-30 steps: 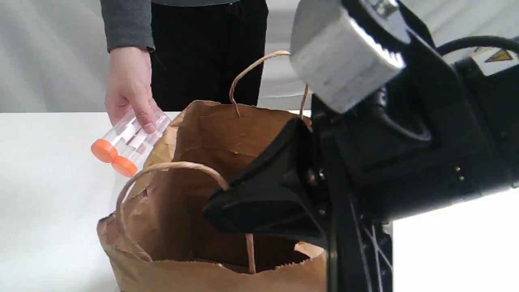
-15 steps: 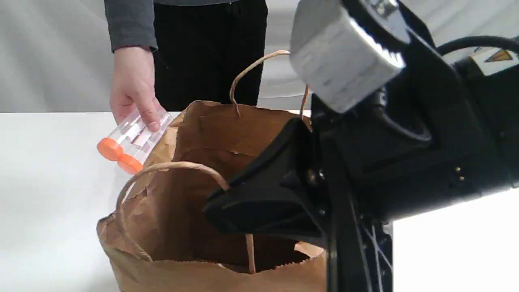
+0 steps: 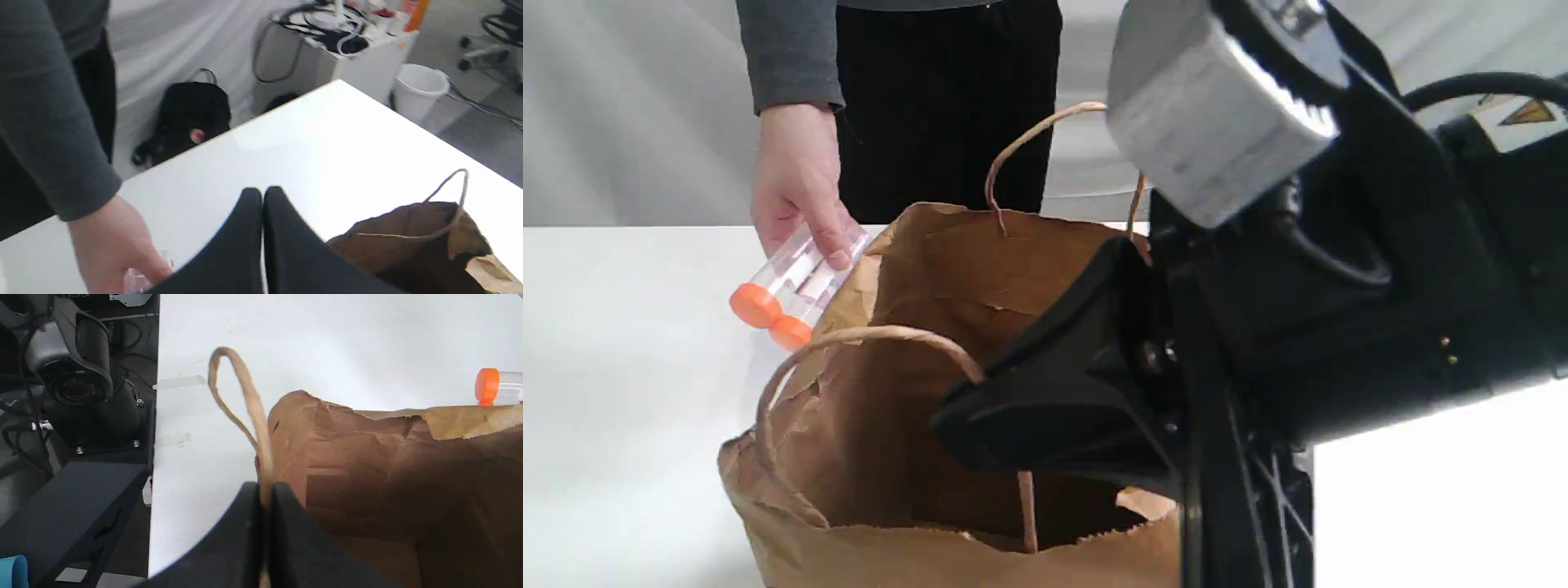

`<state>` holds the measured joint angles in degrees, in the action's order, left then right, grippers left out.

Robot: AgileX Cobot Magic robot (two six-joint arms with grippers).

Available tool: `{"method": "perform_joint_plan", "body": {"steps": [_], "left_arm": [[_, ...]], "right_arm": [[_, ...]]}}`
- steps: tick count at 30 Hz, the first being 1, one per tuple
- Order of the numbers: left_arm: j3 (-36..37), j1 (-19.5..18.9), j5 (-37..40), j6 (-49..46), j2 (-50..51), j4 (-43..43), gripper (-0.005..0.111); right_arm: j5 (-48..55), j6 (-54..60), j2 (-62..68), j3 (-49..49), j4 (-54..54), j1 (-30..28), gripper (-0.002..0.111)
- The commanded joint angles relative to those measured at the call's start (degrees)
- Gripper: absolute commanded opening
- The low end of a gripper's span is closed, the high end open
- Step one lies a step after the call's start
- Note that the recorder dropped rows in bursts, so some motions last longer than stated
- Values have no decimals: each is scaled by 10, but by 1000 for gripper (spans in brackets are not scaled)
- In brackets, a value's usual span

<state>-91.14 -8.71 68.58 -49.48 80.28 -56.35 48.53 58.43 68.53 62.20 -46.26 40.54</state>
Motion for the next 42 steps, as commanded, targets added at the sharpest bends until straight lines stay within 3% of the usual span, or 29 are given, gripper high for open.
{"method": "perform_joint_plan", "body": {"steps": [1, 4, 7, 11, 14, 24, 34, 42], "left_arm": [[-39, 49, 14, -7, 55, 23, 0], [-49, 122, 14, -38, 85, 74, 1], [-50, 205, 3, -53, 112, 180, 6], [-50, 278, -18, -44, 136, 322, 15], [-50, 311, -47, -33, 145, 344, 25], [-50, 350, -101, -15, 151, 362, 60], [-50, 350, -42, -15, 151, 408, 61], [-50, 350, -24, -24, 160, 388, 61]], "right_arm": [[-5, -2, -1, -4, 2, 2, 0], [-5, -2, -1, -4, 2, 2, 0], [-5, -3, -1, -4, 2, 2, 0], [-5, -4, -1, -4, 2, 2, 0], [-5, -4, -1, -4, 2, 2, 0], [-4, -14, -1, -4, 2, 2, 0], [-4, -16, -1, -4, 2, 2, 0], [-4, -19, -1, -4, 2, 2, 0]]}}
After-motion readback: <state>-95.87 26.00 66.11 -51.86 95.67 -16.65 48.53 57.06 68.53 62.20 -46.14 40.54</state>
